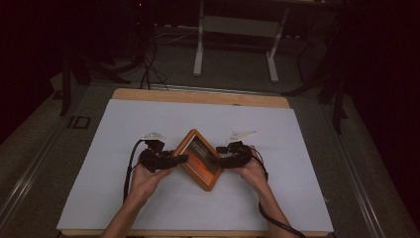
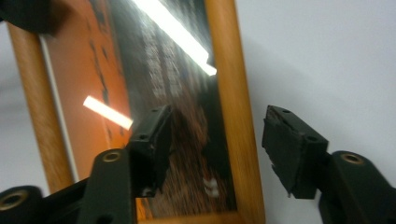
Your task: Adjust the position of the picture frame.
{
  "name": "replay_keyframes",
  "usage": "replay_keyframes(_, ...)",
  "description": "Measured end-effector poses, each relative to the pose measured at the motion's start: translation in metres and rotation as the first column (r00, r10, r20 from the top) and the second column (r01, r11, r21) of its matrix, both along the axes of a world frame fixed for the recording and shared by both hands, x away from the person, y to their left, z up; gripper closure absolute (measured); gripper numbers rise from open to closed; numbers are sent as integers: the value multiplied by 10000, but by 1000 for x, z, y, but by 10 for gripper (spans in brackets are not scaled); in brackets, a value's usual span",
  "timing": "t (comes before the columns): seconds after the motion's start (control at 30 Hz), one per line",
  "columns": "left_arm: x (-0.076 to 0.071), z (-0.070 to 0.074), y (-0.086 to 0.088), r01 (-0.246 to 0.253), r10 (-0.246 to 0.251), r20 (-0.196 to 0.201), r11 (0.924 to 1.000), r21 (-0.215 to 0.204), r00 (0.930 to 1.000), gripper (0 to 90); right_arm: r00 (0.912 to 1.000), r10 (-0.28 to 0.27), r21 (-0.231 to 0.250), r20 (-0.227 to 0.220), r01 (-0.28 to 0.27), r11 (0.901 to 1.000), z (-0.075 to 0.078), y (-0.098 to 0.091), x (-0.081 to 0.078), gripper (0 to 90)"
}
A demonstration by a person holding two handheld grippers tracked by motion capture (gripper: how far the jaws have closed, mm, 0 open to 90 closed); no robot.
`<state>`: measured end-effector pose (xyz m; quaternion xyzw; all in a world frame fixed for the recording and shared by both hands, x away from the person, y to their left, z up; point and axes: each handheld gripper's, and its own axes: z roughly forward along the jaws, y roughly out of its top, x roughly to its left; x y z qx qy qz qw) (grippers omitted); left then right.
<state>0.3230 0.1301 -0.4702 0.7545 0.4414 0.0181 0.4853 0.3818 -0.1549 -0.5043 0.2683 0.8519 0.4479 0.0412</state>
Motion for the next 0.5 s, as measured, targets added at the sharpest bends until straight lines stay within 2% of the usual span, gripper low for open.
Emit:
replay_keyframes(0.1,1,6,-6,399,-402,298,9991,118,9987,609,9995,248,236,185,-253,9994,6,-2,0,356)
replay_keyframes(0.2,1,11,-12,826,-851,719,9959,370,9938,614,9980,511,460,384,-528,9975,13,-4,0,311)
replay_keyframes(0.27,0,14,-15,1137,-1178,993,9925,461,9881,618,9972,636,596,391,-659,9960,16,-6,0,287)
replay_keyframes(0.37,-1,17,-20,1685,-1746,1375,9842,545,9750,627,9959,833,785,362,-859,9932,18,-9,1,267)
replay_keyframes(0.43,-1,18,-21,1776,-1836,1417,9826,540,9727,632,9943,1021,971,316,-1047,9898,18,-10,2,261)
replay_keyframes(0.47,-1,18,-24,1860,-1924,1542,9810,546,9691,631,9913,1303,1266,180,-1315,9832,17,-12,2,294)
replay_keyframes(0.5,-1,19,-24,1848,-1921,1572,9810,597,9687,631,9910,1325,1286,169,-1336,9827,17,-12,1,294)
